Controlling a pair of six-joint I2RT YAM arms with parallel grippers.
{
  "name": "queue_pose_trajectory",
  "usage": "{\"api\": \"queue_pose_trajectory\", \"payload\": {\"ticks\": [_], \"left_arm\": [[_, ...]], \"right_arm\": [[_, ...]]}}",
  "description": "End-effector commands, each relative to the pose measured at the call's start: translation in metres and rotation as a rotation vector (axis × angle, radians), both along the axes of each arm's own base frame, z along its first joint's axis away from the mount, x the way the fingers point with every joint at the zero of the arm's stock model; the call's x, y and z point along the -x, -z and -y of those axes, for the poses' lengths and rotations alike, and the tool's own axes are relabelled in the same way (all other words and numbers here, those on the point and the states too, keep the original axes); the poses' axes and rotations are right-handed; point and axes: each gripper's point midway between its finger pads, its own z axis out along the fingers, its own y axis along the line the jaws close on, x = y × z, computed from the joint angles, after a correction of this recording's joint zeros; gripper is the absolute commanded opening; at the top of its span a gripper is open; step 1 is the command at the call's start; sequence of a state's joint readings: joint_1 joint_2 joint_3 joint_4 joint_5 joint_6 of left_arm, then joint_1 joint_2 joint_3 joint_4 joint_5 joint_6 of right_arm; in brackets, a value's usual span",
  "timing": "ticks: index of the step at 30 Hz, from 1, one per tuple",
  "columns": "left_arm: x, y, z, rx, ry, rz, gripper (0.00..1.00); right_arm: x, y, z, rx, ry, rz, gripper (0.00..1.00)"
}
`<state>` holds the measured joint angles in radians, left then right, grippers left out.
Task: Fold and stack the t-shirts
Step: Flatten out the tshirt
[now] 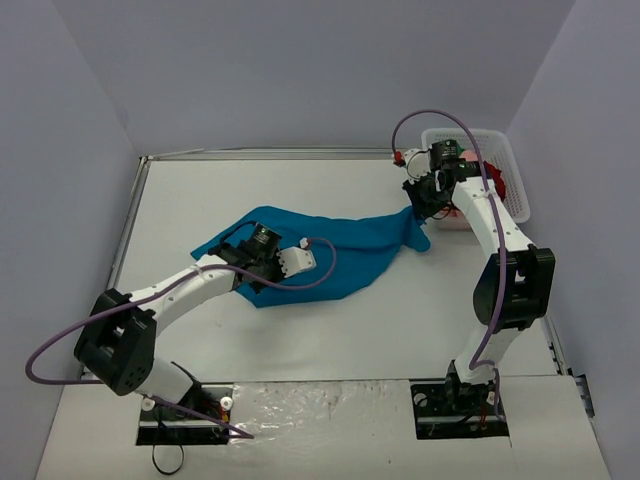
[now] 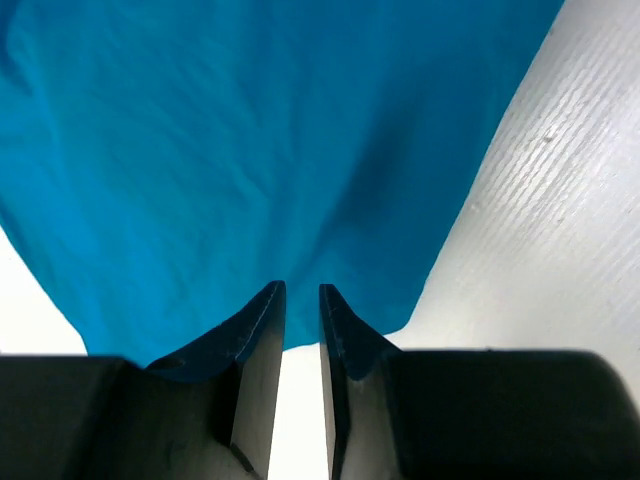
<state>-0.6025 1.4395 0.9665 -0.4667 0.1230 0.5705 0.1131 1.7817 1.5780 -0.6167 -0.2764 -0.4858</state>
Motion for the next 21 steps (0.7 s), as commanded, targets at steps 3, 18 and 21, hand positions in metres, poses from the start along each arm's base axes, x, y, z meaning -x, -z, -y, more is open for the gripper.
{"api": "queue_pose_trajectory", "payload": {"ticks": [3,18,21], "left_arm": [[0.006,-0.001,0.021,0.026,0.053,0.009,0.20],[0.046,0.057,0.042,-0.043,0.132,-0.128,0.27],[0.043,0.063,0.040,-0.060,0.121,-0.121,0.33]], "right_arm": [[0.007,0.006,-0.001,0.006,0.009,-0.025,0.00],[0.009,0.019,0.002,0.021,0.016,-0.054,0.00],[0.010,0.018,0.001,0.017,0.011,-0.053,0.00]]}}
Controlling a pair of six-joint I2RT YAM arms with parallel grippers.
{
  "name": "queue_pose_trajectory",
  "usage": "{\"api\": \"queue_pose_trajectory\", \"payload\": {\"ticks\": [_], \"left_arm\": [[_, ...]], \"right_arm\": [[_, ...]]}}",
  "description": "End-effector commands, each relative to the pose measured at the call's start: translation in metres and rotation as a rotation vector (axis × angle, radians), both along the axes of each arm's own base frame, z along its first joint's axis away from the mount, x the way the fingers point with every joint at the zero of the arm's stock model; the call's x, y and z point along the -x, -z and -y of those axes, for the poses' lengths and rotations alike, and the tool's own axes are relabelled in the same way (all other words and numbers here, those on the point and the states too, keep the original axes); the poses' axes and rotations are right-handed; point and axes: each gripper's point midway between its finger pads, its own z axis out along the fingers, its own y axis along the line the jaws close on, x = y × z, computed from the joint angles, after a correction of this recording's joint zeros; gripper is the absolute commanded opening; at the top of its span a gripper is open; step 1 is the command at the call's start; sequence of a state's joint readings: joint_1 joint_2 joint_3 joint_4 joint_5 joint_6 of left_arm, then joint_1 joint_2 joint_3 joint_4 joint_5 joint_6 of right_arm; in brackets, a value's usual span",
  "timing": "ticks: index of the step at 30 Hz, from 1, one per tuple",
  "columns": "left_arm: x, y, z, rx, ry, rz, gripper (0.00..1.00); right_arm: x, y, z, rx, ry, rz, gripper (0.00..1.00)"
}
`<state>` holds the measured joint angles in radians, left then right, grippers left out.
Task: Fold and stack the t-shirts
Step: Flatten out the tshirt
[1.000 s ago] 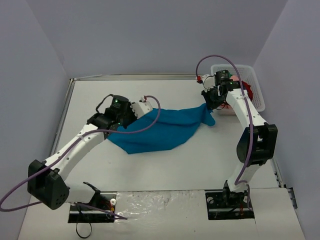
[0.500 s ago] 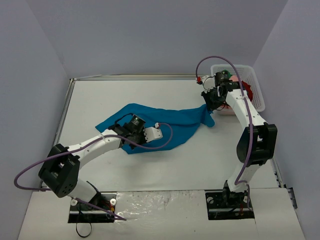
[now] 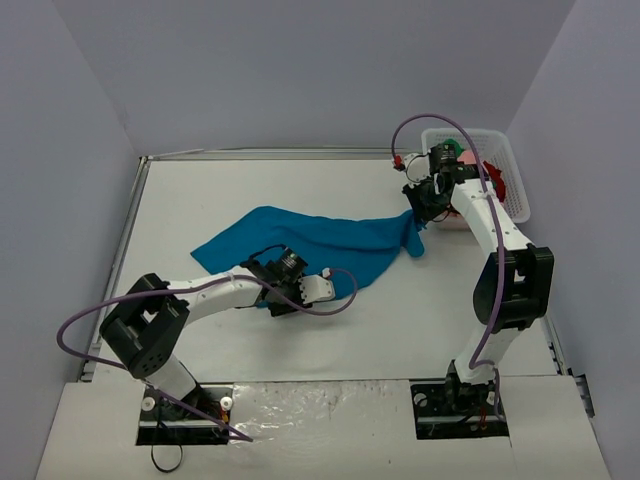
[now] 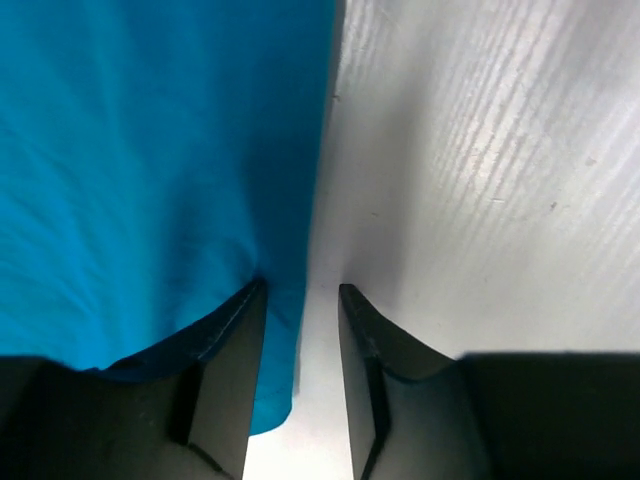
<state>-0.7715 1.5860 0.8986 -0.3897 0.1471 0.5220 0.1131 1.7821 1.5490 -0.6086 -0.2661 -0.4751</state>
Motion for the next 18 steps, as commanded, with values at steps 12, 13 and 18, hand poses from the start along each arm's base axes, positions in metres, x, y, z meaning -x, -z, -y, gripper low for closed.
{"api": "queue_pose_trajectory", "payload": {"ticks": [12,13,18], "left_arm": [[-0.006,-0.008,-0.002,-0.005,-0.024,0.036,0.02],[-0.011,-0.018,-0.002,-0.002,-0.034,0.062,0.03],[-0.056,-0.111,-0.020,0.065,-0.189,0.333,0.02]], "right_arm": [[0.009,0.010,0.003,0.028,0.000,-0.032,0.00],[0.009,0.009,0.005,0.031,0.004,-0.028,0.00],[0.008,-0.017,0.011,0.034,0.021,0.039,0.00]]}}
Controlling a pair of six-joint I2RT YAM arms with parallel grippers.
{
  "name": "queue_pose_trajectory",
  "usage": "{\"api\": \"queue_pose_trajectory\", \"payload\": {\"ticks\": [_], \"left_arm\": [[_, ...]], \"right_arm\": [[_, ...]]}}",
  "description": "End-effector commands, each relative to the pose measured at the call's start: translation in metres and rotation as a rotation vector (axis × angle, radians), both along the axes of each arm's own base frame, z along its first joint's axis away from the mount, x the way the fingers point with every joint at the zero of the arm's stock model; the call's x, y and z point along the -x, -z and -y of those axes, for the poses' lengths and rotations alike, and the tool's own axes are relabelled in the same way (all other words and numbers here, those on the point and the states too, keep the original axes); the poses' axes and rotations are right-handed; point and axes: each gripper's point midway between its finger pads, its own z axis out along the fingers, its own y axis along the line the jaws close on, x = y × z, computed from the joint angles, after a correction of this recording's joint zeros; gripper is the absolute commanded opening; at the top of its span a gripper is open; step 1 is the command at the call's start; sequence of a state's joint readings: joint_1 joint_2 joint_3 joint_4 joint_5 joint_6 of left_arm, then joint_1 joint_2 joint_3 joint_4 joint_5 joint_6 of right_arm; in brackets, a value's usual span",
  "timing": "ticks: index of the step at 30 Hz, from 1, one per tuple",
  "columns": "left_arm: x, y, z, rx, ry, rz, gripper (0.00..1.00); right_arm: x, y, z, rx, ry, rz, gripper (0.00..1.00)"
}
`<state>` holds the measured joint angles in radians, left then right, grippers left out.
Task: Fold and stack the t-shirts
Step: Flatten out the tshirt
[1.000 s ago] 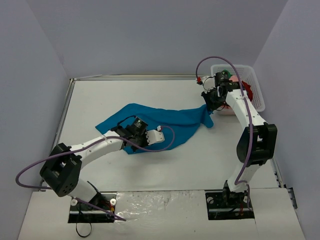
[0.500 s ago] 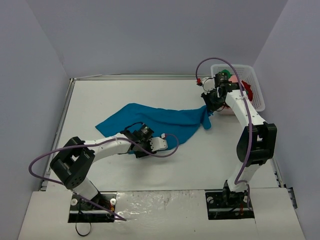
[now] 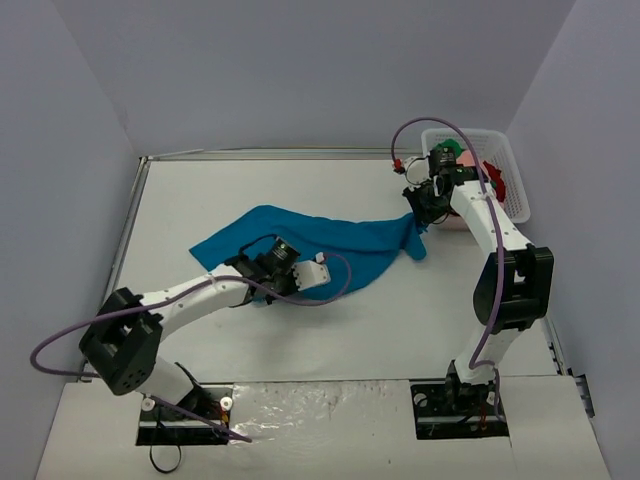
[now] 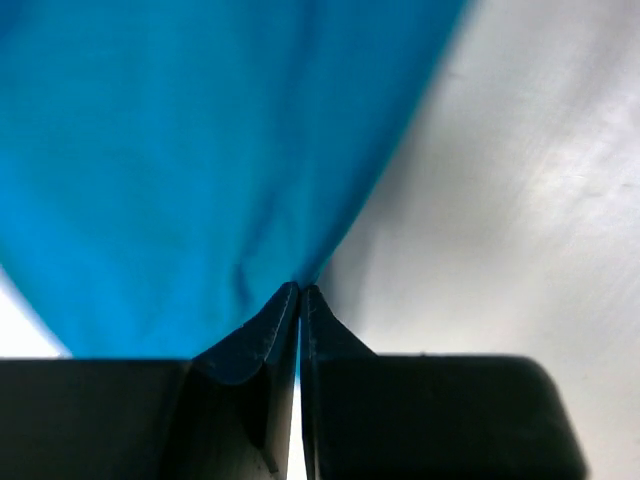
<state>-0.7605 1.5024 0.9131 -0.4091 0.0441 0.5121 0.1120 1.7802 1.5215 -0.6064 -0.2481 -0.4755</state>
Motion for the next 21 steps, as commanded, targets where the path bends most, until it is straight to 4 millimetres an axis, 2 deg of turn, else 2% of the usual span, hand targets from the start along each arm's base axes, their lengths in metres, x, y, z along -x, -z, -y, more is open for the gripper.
{"api": "queue_pose_trajectory", "payload": {"ticks": [1,2,4,5,6,8,9,10,11,15,21], "left_arm": [[-0.052,-0.098,-0.025,0.079,-0.191,0.264,0.02],[-0.066,-0.132,-0.030,0.141,-0.246,0.325,0.02],[-0.081,-0.160,-0.049,0.183,-0.315,0.363,0.02],[-0.092,-0.173,-0.069,0.195,-0.372,0.390,0.02],[-0.099,-0.194,-0.075,0.216,-0.390,0.429,0.02],[-0.109,-0.210,-0.095,0.205,-0.439,0.473,0.02],[-0.114,-0.225,-0.101,0.217,-0.456,0.505,0.02],[-0.116,-0.230,-0.106,0.215,-0.471,0.513,0.02],[-0.119,-0.235,-0.116,0.205,-0.507,0.529,0.02],[-0.127,-0.255,-0.134,0.207,-0.603,0.606,0.02],[-0.122,-0.269,-0.145,0.212,-0.659,0.669,0.02]], "right_arm": [[0.002,-0.034,0.006,0.014,0.014,0.083,0.00],[0.000,-0.040,0.007,0.014,0.018,0.099,0.00],[-0.004,-0.054,0.009,0.017,0.026,0.137,0.00],[-0.005,-0.060,0.010,0.017,0.030,0.151,0.00],[-0.007,-0.065,0.010,0.018,0.034,0.166,0.00],[-0.011,-0.082,0.014,0.024,0.048,0.210,0.00],[-0.011,-0.087,0.014,0.025,0.050,0.222,0.00],[-0.012,-0.099,0.015,0.027,0.055,0.253,0.00],[-0.013,-0.105,0.015,0.026,0.058,0.268,0.00],[-0.014,-0.129,0.018,0.023,0.073,0.327,0.00],[-0.005,-0.157,0.019,0.009,0.073,0.394,0.00]]}}
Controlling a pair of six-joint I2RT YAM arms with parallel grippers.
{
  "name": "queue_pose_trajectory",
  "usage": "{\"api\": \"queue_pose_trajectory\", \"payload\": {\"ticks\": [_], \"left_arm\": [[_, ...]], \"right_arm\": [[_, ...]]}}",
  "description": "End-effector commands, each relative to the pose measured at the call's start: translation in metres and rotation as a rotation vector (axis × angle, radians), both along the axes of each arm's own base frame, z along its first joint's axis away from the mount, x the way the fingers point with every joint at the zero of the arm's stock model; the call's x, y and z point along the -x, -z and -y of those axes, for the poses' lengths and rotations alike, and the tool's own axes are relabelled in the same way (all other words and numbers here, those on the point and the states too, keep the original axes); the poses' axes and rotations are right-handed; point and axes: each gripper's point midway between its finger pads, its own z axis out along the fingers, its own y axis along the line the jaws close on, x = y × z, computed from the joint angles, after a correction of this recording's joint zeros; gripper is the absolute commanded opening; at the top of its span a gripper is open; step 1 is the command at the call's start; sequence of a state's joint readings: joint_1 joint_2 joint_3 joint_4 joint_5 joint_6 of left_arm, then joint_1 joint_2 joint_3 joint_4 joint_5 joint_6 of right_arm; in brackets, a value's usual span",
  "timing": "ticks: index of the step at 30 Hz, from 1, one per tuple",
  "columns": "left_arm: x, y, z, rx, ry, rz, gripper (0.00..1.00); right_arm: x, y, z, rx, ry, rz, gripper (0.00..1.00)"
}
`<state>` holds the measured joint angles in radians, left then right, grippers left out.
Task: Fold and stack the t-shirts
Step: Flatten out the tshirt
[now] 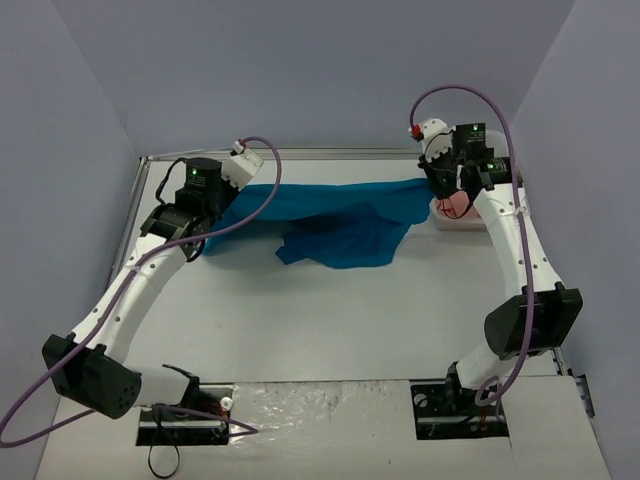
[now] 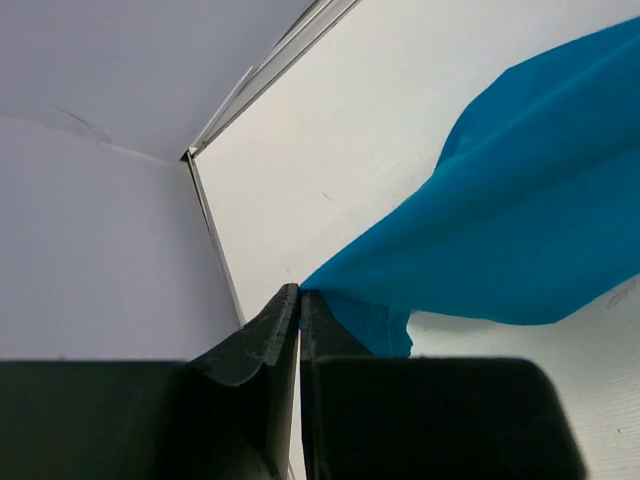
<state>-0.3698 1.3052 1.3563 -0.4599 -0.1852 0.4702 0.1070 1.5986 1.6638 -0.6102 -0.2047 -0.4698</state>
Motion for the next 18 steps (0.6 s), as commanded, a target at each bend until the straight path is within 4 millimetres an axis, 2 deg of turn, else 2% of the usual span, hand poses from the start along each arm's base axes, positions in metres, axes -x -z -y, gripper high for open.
{"api": "queue_pose_trajectory", "payload": {"ticks": [1,6,11,12,14,15,17,18], "left_arm": [[0.007,-0.031,-0.021,0.008,-0.095,0.090,0.02],[0.014,-0.040,-0.025,0.000,-0.094,0.106,0.02],[0.032,-0.047,-0.023,0.022,-0.048,0.106,0.02],[0.035,-0.046,-0.022,0.025,-0.036,0.100,0.02],[0.045,-0.049,-0.022,0.039,-0.021,0.099,0.02],[0.050,-0.055,-0.022,0.052,-0.016,0.111,0.02],[0.058,-0.059,-0.022,0.070,-0.008,0.112,0.02],[0.064,-0.063,-0.024,0.078,-0.006,0.125,0.02]], "right_arm": [[0.010,-0.035,0.010,0.005,0.032,0.077,0.00],[0.025,-0.045,0.010,0.000,0.019,0.095,0.00],[0.057,-0.045,0.008,-0.002,-0.015,0.077,0.00],[0.065,-0.051,0.008,-0.008,-0.019,0.093,0.00],[0.077,-0.046,0.008,-0.015,-0.015,0.080,0.00],[0.084,-0.054,0.008,-0.021,-0.015,0.105,0.00],[0.094,-0.053,0.008,-0.034,-0.014,0.103,0.00],[0.102,-0.060,0.007,-0.040,-0.020,0.124,0.00]]}}
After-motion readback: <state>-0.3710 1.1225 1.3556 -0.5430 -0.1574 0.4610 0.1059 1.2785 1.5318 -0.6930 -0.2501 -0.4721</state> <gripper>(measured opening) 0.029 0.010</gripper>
